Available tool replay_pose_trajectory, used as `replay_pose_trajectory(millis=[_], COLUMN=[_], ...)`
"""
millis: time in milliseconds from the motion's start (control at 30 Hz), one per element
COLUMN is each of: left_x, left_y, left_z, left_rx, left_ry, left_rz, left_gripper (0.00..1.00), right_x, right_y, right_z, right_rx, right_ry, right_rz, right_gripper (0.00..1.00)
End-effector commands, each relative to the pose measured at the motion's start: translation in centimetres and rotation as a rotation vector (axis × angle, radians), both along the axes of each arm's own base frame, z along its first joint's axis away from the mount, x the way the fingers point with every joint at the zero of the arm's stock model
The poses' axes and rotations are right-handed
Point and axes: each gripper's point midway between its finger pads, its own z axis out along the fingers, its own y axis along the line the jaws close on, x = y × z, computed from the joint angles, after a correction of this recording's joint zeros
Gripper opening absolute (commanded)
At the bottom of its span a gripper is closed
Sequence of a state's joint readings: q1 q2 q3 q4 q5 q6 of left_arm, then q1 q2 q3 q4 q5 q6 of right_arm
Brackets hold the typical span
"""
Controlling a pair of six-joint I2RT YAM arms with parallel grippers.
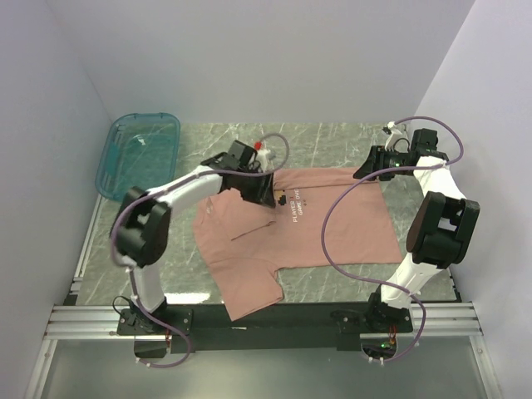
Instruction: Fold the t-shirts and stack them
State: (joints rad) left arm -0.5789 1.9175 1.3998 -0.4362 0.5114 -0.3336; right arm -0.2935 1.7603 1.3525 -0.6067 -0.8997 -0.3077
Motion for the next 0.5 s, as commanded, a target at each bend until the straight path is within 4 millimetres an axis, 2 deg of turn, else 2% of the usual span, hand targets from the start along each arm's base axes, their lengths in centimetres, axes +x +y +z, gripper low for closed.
replay_pose_trajectory(millis=[0,67,100,133,200,233,267,333,467], left_x=[3.7,4.0,4.8,4.3,4.5,3.5,3.3,2.4,1.0], left_y=[3.8,6.8,9.0,10.7,13.6,14.9,15.8,17.8,19.4], left_z=[7.8,9.8,10.3,11.0,11.5,11.2,11.1,10.4,9.0], left_rx=[0.076,0.119,0.167,0.182,0.215,0.217,0.229,0.252,0.283], left_ry=[-0.326,-0.413,-0.455,-0.486,-0.524,-0.530,-0.542,-0.577,-0.597], left_rz=[0.137,0.214,0.283,0.322,0.394,0.410,0.435,0.489,0.518], left_gripper=[0.51,0.59,0.62,0.68,0.74,0.77,0.78,0.80,0.80], right_x=[0.5,1.3,1.8,2.4,3.7,4.2,5.0,5.9,7.9], right_y=[-1.0,-1.9,-2.4,-3.3,-4.4,-5.4,-6.0,-6.9,-9.5], right_z=[1.2,1.2,1.2,1.0,1.2,0.9,1.3,-0.1,-2.0], right_rx=[-0.046,-0.084,-0.093,-0.136,-0.156,-0.193,-0.205,-0.219,-0.286], right_ry=[-0.047,-0.047,-0.040,-0.042,-0.033,-0.020,-0.028,0.022,0.084], right_rz=[-0.030,-0.079,-0.111,-0.155,-0.216,-0.260,-0.284,-0.327,-0.426], right_gripper=[0.61,0.61,0.61,0.60,0.60,0.59,0.59,0.55,0.54])
